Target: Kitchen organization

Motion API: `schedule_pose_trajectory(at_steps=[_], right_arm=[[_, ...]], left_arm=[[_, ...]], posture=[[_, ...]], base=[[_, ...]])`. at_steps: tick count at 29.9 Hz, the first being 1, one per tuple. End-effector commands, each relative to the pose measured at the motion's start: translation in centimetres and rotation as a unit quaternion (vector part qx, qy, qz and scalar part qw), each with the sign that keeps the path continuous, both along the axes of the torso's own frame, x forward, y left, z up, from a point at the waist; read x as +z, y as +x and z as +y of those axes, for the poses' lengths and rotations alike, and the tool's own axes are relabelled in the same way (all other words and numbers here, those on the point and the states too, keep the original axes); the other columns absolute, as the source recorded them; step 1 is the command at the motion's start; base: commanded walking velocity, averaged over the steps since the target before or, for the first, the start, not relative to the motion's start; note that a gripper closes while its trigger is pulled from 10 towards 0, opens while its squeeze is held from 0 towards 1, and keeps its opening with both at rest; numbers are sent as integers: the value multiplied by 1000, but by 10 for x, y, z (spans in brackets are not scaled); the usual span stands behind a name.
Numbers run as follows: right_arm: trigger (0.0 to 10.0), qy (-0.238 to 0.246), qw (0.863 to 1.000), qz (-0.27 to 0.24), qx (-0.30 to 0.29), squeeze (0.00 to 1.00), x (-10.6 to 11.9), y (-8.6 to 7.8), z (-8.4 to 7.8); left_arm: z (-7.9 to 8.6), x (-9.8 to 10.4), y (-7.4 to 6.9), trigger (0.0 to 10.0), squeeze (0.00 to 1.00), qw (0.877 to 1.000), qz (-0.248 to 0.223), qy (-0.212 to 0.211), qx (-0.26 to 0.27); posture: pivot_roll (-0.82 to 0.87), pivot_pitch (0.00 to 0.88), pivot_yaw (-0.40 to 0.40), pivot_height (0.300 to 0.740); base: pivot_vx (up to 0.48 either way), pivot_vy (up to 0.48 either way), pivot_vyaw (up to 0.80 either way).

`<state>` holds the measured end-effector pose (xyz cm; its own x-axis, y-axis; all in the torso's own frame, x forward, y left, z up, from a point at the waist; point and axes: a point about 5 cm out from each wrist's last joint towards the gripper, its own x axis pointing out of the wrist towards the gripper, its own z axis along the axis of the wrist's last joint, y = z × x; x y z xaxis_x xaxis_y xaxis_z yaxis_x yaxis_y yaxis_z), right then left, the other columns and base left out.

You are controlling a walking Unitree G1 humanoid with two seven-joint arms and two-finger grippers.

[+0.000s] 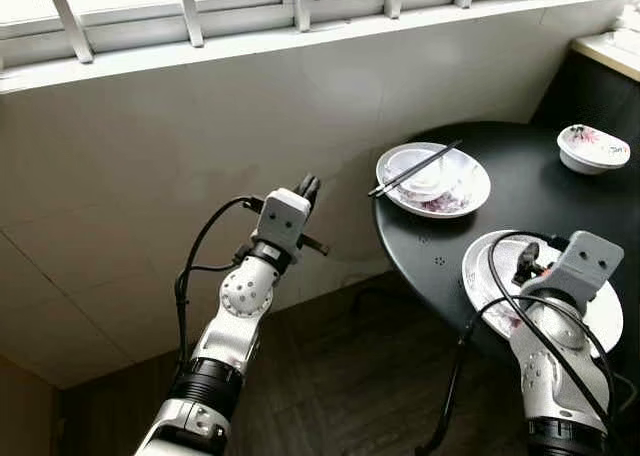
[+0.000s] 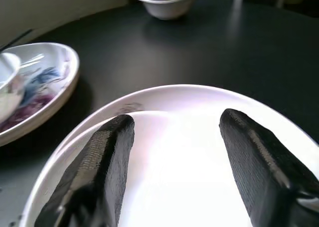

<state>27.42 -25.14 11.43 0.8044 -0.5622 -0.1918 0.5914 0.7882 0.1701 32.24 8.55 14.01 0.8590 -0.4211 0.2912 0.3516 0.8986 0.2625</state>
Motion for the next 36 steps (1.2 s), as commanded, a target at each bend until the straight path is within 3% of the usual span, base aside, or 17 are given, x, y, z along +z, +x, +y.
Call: schedule_pose_trajectory(at_steps=[1,12,20,30,31,32,36], right_arm=[[10000,13,1000,8,-10,0,-4,-1,-2],[10000,48,997,42,-53,0,-14,-8,-14],[10000,80,994,76,-25,0,-29,-8,-8],[10000,124,989,82,3,0,-36,-3,-2],[3137,129,988,81,3,0,-36,-3,-2],[0,139,987,78,0,0,-37,-3,-2],[0,162,984,72,-3,0,-37,-3,-1]], left_arm=[[-3,-2,0,10000,0,1000,5,7,-4],[-3,-3,0,10000,0,1000,8,10,-3],[-3,-3,1,10000,0,1000,10,12,-4],[-3,-4,1,10000,0,1000,14,15,-1],[-3,-5,1,10000,0,1000,14,16,-1],[-3,-5,1,10000,0,1000,14,16,-1],[-3,-5,1,10000,0,1000,16,18,0]], posture=[[68,0,-39,740],[68,0,-40,740],[65,0,-37,740],[66,0,-38,740],[66,0,-38,740],[66,0,-39,740],[66,0,-38,740]], base=[[0,0,0],[0,0,0],[0,0,0],[0,0,0],[0,0,0],[0,0,0],[0,0,0]])
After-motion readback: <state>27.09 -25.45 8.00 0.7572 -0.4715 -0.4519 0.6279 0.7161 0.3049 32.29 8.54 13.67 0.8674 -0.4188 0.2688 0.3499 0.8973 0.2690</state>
